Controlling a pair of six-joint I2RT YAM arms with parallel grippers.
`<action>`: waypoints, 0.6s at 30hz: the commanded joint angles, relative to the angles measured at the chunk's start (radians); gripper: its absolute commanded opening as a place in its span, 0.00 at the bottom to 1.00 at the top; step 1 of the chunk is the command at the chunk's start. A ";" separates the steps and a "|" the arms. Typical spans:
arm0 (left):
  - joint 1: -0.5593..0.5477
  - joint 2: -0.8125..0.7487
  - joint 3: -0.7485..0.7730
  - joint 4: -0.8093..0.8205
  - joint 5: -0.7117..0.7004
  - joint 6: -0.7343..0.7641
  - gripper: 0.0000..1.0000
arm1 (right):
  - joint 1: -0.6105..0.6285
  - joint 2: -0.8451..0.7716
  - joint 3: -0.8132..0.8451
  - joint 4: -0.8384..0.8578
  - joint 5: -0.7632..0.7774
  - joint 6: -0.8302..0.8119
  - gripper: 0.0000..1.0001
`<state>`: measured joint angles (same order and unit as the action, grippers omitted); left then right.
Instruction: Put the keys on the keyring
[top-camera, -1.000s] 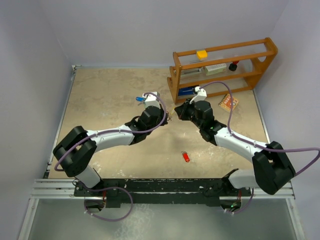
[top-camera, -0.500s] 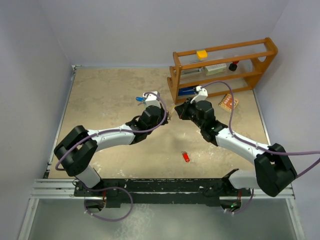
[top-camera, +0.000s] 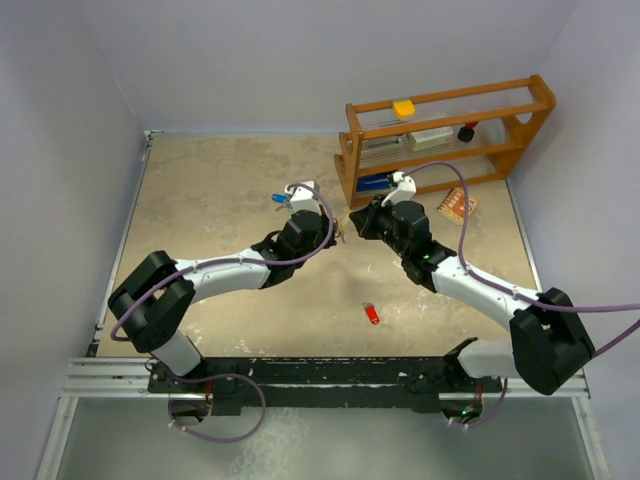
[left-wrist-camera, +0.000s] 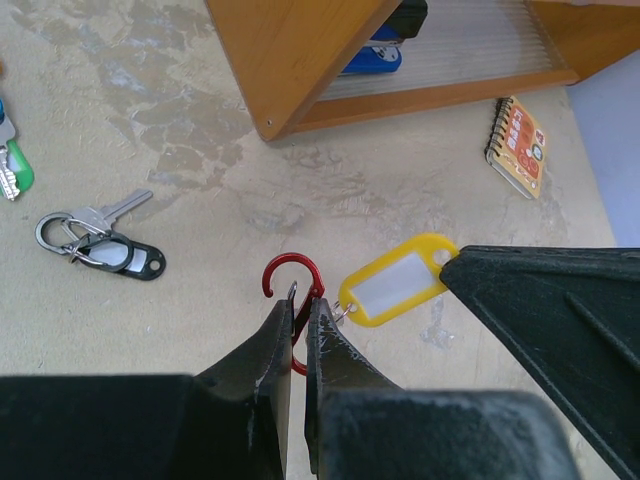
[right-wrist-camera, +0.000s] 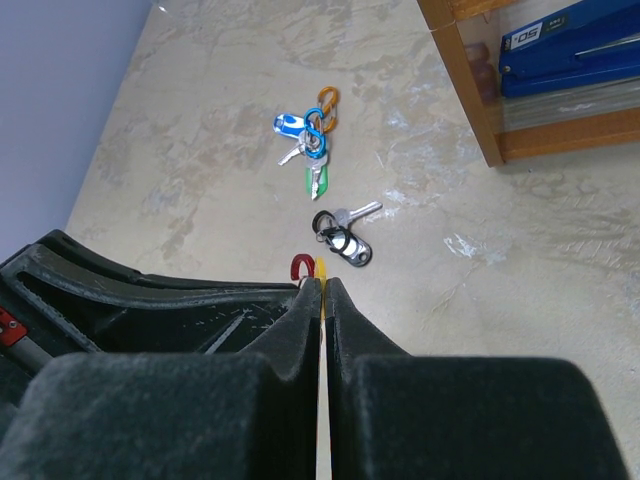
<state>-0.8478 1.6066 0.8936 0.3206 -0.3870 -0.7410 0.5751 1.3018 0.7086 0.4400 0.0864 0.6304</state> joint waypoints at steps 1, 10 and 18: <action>-0.007 0.009 0.044 0.055 -0.018 -0.006 0.00 | 0.000 -0.028 0.013 0.043 -0.008 0.012 0.00; -0.007 0.018 0.053 0.057 -0.025 -0.004 0.00 | 0.000 -0.035 0.003 0.045 -0.014 0.014 0.00; -0.006 0.011 0.048 0.058 -0.041 -0.002 0.00 | -0.001 -0.050 -0.006 0.040 -0.011 0.014 0.00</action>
<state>-0.8478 1.6238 0.9062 0.3298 -0.4030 -0.7410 0.5751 1.2884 0.7063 0.4400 0.0830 0.6373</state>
